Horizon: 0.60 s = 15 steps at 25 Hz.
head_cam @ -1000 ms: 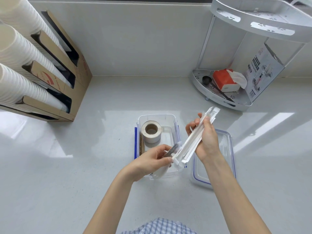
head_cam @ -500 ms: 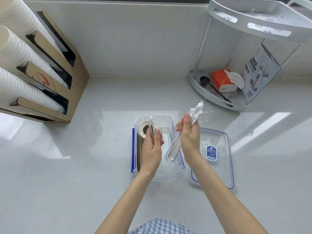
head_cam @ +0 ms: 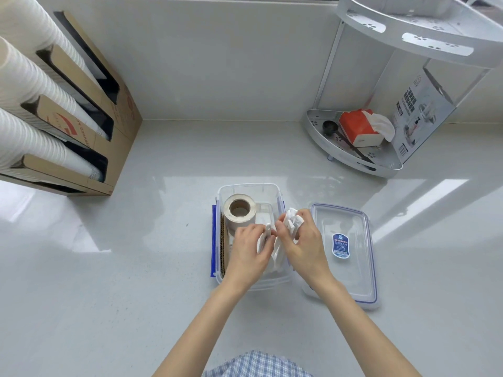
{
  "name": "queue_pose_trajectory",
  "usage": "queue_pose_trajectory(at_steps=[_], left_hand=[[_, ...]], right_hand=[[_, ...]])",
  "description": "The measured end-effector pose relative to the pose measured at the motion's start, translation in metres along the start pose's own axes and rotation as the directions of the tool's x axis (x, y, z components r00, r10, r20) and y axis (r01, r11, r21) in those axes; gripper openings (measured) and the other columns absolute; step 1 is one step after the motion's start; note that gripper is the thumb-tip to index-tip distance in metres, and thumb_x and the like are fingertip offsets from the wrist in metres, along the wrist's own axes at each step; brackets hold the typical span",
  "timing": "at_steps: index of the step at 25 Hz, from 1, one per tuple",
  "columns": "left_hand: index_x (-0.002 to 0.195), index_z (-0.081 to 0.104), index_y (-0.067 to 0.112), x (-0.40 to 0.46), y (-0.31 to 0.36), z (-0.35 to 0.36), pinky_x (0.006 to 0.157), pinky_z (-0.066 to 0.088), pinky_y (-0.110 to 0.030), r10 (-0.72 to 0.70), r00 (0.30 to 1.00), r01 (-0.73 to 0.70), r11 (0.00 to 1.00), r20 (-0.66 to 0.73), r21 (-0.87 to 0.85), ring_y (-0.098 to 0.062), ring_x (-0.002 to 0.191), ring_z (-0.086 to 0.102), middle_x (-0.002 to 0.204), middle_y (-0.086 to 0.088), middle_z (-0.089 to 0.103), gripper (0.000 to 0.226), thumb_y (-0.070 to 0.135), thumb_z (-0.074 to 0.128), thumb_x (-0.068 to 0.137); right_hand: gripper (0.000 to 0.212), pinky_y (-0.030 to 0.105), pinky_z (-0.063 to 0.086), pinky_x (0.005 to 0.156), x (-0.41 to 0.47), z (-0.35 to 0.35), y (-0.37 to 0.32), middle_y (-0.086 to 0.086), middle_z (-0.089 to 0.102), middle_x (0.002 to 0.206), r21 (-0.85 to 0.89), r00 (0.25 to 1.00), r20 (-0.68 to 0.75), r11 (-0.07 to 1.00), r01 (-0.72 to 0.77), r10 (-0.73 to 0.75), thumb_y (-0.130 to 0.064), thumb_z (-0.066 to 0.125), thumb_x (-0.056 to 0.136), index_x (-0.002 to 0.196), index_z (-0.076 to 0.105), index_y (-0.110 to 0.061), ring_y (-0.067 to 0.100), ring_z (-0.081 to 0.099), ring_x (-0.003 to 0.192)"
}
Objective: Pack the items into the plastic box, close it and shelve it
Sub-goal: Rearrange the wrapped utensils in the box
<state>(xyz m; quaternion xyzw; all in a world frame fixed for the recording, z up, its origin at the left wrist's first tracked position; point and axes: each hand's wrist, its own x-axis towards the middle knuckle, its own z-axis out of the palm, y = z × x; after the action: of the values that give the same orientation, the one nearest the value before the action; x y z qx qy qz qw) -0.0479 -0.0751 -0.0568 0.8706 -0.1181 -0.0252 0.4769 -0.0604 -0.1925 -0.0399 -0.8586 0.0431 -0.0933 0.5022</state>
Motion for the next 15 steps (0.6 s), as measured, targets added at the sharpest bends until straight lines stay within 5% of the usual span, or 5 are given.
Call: queue_pose_trajectory(at_steps=[4,8,12,15], left_hand=[[0.081,0.057,0.010,-0.003,-0.007,-0.004,0.063,0.033,-0.020,-0.009,0.999,0.007,0.998,0.031,0.065,-0.018,0.073,0.046,0.071,0.011,0.042,0.017,0.023,0.050,0.089],[0.078,0.048,0.005,0.000,-0.006,-0.011,0.071,0.042,-0.033,-0.003,0.992,-0.012,0.993,0.126,0.115,-0.025,0.073,0.055,0.069,-0.013,0.059,0.020,0.020,0.044,0.091],[0.080,0.050,0.006,0.002,-0.009,-0.021,0.063,0.036,-0.019,-0.022,0.996,0.013,0.995,0.091,0.098,-0.009,0.062,0.046,0.070,-0.002,0.049,0.016,0.017,0.045,0.091],[0.083,0.053,0.000,0.003,-0.010,-0.026,0.060,0.036,-0.010,-0.054,0.998,0.050,0.994,0.044,0.092,-0.006,0.059,0.042,0.067,0.002,0.046,0.019,0.016,0.046,0.091]], right_hand=[[0.014,0.005,0.036,0.063,-0.002,-0.006,0.004,0.008,0.048,0.085,-0.132,0.986,0.163,0.991,-0.017,0.039,-0.020,0.049,0.092,0.083,0.058,-0.013,0.011,0.048,0.062],[0.017,0.023,0.041,0.072,0.009,-0.011,-0.002,0.005,0.048,0.086,-0.264,0.971,0.211,0.963,-0.054,0.112,-0.022,0.045,0.093,0.090,0.057,-0.009,0.022,0.052,0.072],[0.028,0.042,0.053,0.076,0.036,-0.018,-0.021,0.022,0.063,0.077,-0.396,0.944,0.256,0.913,-0.095,0.209,-0.020,0.044,0.091,0.079,0.055,0.002,0.038,0.064,0.077],[0.025,0.034,0.053,0.061,0.056,-0.008,-0.035,0.019,0.064,0.071,-0.519,0.885,0.354,0.851,-0.082,0.301,-0.013,0.041,0.087,0.062,0.040,-0.007,0.029,0.062,0.056]])
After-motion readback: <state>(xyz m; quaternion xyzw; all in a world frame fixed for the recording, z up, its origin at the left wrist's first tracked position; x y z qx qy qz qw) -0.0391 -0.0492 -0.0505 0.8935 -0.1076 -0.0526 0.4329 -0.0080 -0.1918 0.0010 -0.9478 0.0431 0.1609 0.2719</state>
